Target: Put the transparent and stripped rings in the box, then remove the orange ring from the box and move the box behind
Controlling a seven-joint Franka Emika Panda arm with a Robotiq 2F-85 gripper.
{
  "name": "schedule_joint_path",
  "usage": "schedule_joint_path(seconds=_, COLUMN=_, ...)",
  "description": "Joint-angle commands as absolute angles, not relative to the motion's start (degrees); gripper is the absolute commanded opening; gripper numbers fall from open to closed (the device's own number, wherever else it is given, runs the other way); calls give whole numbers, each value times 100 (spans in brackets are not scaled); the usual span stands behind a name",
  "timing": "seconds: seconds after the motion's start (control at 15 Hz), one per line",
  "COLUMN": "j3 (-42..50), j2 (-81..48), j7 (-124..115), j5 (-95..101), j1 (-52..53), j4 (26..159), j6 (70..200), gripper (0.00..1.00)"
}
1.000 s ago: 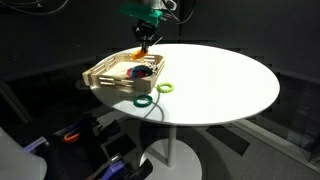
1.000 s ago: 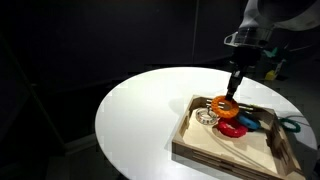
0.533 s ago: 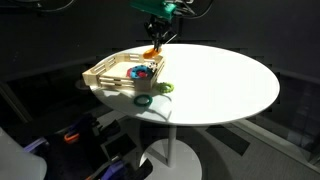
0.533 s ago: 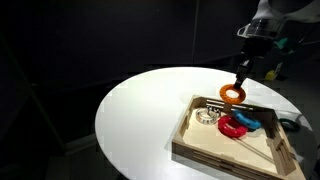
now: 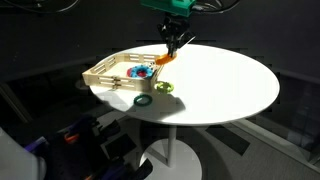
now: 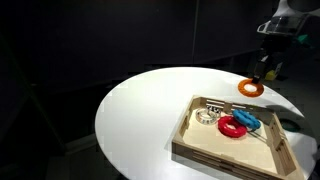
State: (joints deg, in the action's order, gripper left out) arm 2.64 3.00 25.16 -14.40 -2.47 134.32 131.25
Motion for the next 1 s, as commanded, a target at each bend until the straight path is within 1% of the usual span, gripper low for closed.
schedule_joint_path(seconds=0.0, j3=427, j2=648, j7=2340, j5=-1036, j1=-370, j4=13843, j6=13185, gripper=4)
schedule_joint_path(seconds=0.4, j3=557, j2=695, j7=2263, j5=-704, j1=-425, j4=14271, j6=13224, gripper=4)
schedule_joint_path(seconds=0.93, j3=568, j2=709, j7=2263, j5=-574, j1=-394, j4=14495, j6=13193, gripper=4)
